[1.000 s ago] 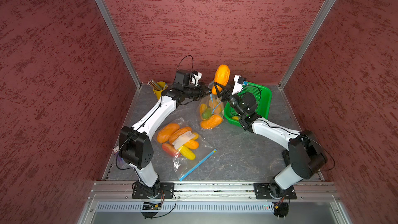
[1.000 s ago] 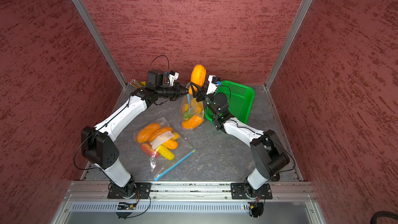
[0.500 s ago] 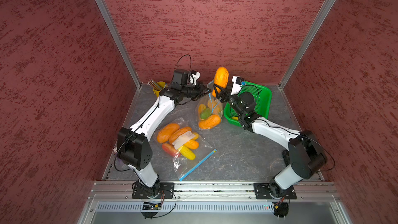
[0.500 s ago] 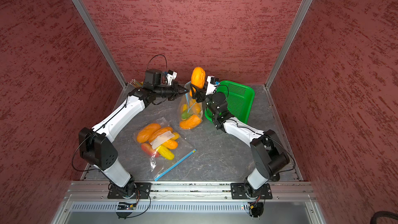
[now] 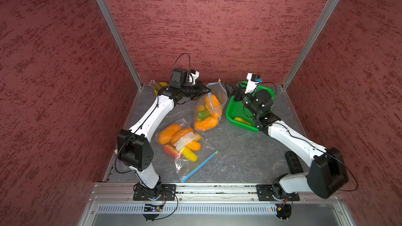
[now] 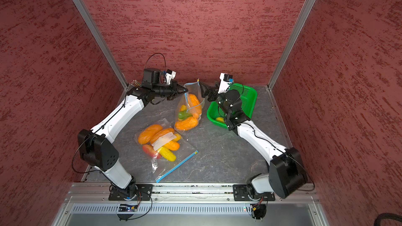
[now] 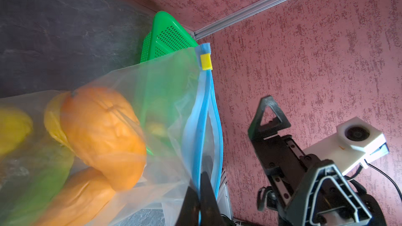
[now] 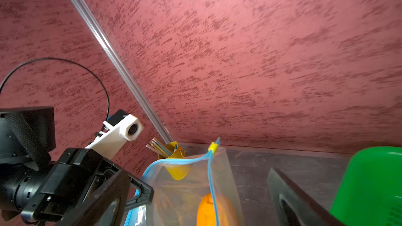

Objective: Place the mango in a zip-top bag and seal the zipper
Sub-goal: Pick up the mango from the basket.

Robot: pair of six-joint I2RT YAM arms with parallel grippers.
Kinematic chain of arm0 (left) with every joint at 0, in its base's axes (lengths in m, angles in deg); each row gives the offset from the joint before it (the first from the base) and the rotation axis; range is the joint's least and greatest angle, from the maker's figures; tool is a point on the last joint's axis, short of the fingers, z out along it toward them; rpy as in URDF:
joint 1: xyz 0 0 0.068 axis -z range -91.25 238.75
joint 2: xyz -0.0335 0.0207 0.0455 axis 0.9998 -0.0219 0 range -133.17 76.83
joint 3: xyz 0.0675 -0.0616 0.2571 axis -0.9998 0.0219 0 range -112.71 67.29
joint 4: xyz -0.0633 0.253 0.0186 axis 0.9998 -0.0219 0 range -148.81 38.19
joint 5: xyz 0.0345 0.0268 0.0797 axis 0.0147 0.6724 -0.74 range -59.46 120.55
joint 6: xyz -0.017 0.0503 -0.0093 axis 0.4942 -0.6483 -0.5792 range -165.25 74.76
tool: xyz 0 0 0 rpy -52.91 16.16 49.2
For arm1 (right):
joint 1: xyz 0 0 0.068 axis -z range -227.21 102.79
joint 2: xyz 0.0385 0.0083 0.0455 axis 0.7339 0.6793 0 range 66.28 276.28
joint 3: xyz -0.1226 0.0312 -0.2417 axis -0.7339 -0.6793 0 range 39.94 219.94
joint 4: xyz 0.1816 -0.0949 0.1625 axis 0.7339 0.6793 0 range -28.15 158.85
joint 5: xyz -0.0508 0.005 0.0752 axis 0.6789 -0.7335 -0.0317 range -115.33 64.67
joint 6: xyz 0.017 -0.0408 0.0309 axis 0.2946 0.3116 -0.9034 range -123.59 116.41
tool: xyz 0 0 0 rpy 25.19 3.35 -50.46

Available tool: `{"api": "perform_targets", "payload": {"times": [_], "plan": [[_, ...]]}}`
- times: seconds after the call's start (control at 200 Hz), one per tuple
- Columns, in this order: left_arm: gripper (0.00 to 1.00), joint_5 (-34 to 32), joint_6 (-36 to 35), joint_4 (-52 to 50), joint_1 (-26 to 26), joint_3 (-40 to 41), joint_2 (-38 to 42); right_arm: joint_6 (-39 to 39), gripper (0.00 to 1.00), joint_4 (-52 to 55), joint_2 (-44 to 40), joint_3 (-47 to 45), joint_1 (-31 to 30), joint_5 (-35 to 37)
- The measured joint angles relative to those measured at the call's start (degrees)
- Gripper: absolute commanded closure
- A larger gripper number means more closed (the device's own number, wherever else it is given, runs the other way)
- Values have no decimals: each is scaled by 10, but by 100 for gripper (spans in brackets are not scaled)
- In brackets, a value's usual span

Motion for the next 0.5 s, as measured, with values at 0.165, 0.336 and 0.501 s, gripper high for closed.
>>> {"api": "perform_targets", "payload": {"times": [0.165,0.336,0.501], "plan": [[98,1,-15,8,-7,1,16,28,2,158,-33,15,71,25],[99,-1,-12,34,-2,73,24,91,4,334,75,59,111,41],[99,-1,10,64,2,121,23,165,3,440,147,69,119,22]]}}
